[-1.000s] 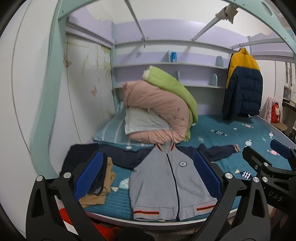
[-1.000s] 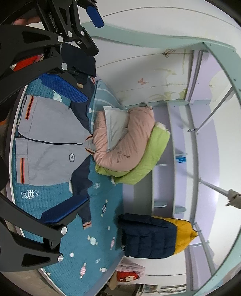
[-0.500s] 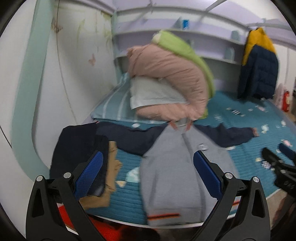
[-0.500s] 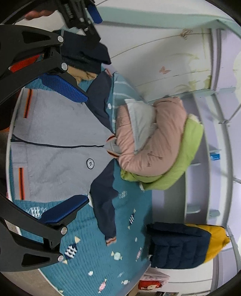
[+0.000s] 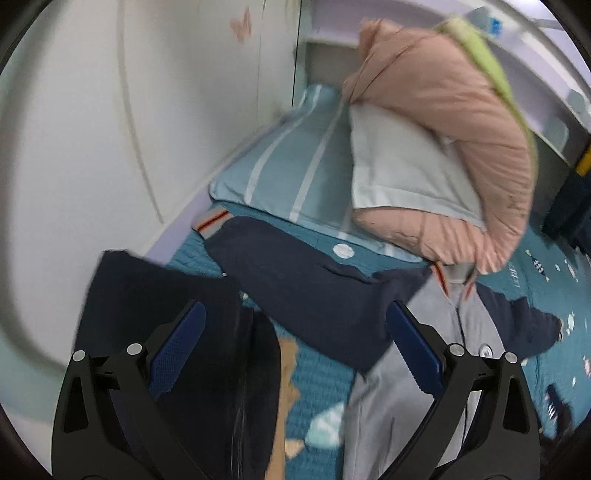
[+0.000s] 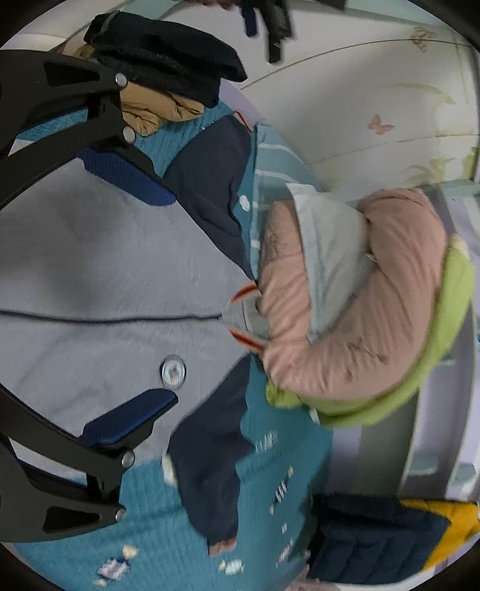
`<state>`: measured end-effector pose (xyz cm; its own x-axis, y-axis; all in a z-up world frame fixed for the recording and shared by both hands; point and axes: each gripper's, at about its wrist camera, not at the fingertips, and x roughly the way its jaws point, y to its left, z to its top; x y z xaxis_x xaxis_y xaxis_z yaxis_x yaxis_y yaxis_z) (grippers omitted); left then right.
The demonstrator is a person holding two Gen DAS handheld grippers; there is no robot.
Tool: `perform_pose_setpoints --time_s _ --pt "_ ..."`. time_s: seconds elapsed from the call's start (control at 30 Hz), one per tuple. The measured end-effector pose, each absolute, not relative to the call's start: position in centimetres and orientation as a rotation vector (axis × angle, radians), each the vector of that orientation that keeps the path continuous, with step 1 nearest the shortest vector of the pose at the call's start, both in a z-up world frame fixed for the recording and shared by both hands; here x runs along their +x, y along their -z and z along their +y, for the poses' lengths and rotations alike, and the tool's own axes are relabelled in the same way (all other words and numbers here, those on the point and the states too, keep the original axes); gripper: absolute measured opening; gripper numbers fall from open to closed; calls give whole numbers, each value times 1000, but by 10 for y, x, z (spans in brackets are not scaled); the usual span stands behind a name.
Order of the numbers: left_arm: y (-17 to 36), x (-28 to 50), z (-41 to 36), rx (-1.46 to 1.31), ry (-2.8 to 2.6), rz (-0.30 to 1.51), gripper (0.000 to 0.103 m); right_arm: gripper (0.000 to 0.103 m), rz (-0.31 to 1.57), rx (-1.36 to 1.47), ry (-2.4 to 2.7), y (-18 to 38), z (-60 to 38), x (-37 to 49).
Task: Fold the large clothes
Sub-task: 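Move both tools down toward the jacket's navy sleeves, then grasp the navy sleeve cuff with the left gripper and lift it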
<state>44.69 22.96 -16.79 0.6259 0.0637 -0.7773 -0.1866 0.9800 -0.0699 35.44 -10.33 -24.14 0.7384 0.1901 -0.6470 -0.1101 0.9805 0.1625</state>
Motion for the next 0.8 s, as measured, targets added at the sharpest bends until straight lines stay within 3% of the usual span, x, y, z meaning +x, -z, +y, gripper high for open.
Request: perform_pose_setpoints --time_s 0.03,0.07,0.13,0.2,0.53,0.8 --pt "176 466 239 -168 -166 916 98 72 737 119 -183 249 -100 365" --pt "182 478 246 -184 -171 938 98 59 746 127 -200 255 -98 372" --pt "201 510 264 -238 -189 1006 98 53 775 145 -239 270 -92 391" --pt "223 542 286 -302 -220 1078 98 36 799 166 -291 284 -85 408" --pt "319 616 357 -430 -385 1268 98 35 837 119 -396 320 -45 460" --pt "356 624 392 -536 -431 1212 97 35 861 94 -442 339 -25 477"
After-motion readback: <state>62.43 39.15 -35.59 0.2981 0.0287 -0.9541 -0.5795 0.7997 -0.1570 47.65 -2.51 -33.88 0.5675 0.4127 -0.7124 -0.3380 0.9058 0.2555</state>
